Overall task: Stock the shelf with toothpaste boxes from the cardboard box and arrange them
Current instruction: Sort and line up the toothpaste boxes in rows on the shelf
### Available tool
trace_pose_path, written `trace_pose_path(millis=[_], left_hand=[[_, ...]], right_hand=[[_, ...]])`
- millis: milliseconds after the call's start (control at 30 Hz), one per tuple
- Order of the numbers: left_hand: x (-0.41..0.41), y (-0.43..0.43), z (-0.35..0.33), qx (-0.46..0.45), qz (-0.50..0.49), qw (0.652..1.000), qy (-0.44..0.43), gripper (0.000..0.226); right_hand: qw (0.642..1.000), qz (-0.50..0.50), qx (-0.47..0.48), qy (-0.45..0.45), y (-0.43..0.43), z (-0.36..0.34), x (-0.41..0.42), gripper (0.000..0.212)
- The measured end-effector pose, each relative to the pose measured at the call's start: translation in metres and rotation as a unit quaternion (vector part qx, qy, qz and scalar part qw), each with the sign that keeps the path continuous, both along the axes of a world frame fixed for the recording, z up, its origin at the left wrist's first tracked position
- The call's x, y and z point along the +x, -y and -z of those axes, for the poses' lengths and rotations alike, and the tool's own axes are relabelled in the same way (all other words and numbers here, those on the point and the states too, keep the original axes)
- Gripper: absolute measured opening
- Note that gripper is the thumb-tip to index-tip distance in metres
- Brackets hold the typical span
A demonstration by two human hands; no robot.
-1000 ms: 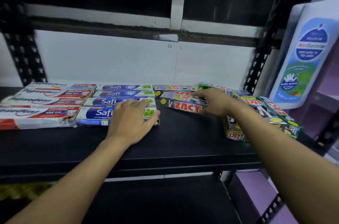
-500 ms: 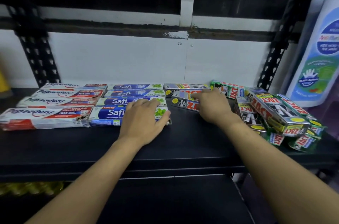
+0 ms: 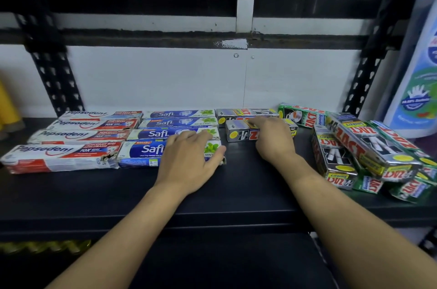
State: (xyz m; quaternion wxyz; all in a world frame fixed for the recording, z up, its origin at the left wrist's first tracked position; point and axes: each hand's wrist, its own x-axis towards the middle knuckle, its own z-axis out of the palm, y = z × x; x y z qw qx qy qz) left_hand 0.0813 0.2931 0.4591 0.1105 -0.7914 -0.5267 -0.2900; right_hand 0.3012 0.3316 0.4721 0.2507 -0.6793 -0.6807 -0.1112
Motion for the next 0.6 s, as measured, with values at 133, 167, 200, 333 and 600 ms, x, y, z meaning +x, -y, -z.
trace_pose_path(millis=[133, 167, 200, 333, 600], left_hand=[[0.000, 0.000, -0.003, -0.005, 0.005, 1.000, 0.014, 0.060], [0.001, 0.000, -0.004, -0.008, 0.005, 1.000, 0.022, 0.063], [0.003, -0.001, -0.007, -0.011, 0.004, 0.999, 0.031, 0.065], [0.005, -0.019, -0.029, -0.019, -0.020, 0.998, 0.048, 0.052], [0.017, -0.096, -0.075, -0.124, 0.004, 0.991, 0.057, 0.027]], right_hand=[[0.991, 0.107, -0.035, -0.075, 0.001, 0.002, 0.009, 0.054], [0.986, 0.129, -0.052, -0.095, 0.001, 0.004, 0.012, 0.057], [0.981, 0.138, -0.068, -0.115, 0.000, 0.006, 0.015, 0.061], [0.974, 0.108, -0.093, -0.179, -0.004, 0.011, 0.019, 0.069], [0.975, 0.104, -0.054, -0.188, -0.007, 0.009, 0.017, 0.066]])
